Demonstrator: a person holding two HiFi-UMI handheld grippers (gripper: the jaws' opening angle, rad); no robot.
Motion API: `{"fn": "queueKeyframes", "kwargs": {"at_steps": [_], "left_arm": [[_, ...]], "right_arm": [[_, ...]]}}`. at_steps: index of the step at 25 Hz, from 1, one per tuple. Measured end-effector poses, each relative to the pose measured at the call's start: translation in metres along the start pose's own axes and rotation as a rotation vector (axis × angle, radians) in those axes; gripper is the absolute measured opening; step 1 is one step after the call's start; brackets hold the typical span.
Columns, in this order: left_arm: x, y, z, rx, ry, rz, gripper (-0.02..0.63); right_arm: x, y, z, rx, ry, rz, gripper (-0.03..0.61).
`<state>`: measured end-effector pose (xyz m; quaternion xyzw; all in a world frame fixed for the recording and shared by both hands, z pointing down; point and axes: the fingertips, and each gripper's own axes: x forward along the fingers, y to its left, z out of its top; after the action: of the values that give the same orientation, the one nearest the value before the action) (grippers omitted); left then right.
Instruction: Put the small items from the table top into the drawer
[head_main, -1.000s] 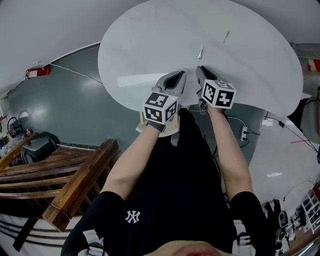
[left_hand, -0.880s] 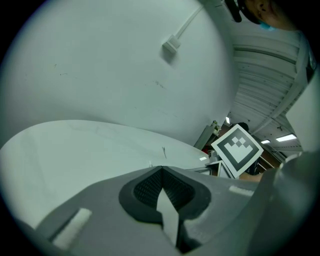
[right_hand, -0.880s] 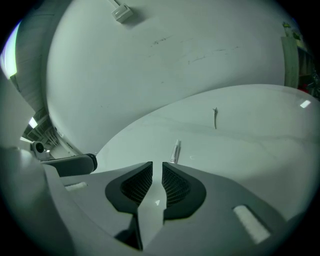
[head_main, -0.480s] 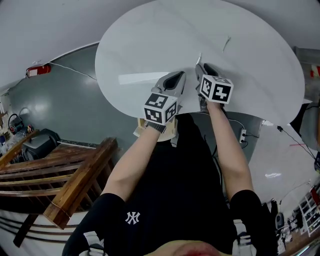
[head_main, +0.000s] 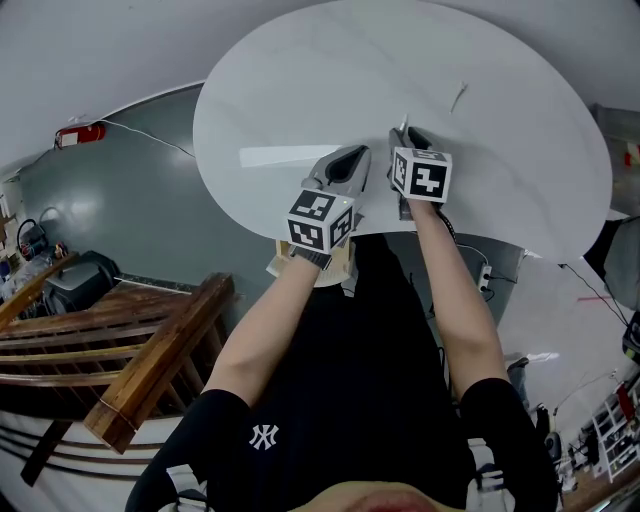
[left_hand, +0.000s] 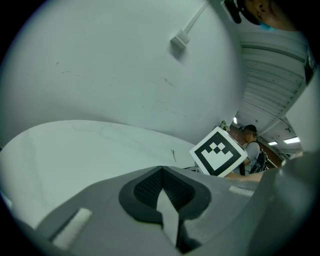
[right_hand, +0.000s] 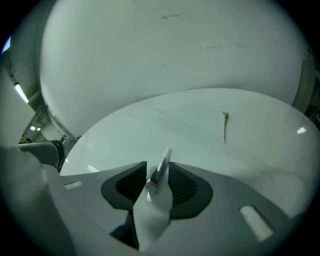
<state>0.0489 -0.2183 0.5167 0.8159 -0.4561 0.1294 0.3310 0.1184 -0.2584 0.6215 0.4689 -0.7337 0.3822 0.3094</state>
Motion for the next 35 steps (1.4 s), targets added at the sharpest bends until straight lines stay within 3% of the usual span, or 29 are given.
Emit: {"fn": "queueKeyframes", "kwargs": {"at_steps": [8,19,35], "left_arm": [[-0.007,0.001,-0.001,0.001,-0.004,0.009,0.001],[-0.025,-0.005,-0.014,0.004,-0.015,0.001,0.001],[-0.073,-0.027,-0.035,0.034,-0.042,-0.053,0.001]], "right_arm": [[0.004,-0.006,-0.001,-0.113,0.041,-0.088,0.089],[-0.014,-0.001,-0.02,-0.006,0.003,-0.031,0.087],[-0.068,0.038,-0.049,0.04,-0.088,0.012,0.087]]}}
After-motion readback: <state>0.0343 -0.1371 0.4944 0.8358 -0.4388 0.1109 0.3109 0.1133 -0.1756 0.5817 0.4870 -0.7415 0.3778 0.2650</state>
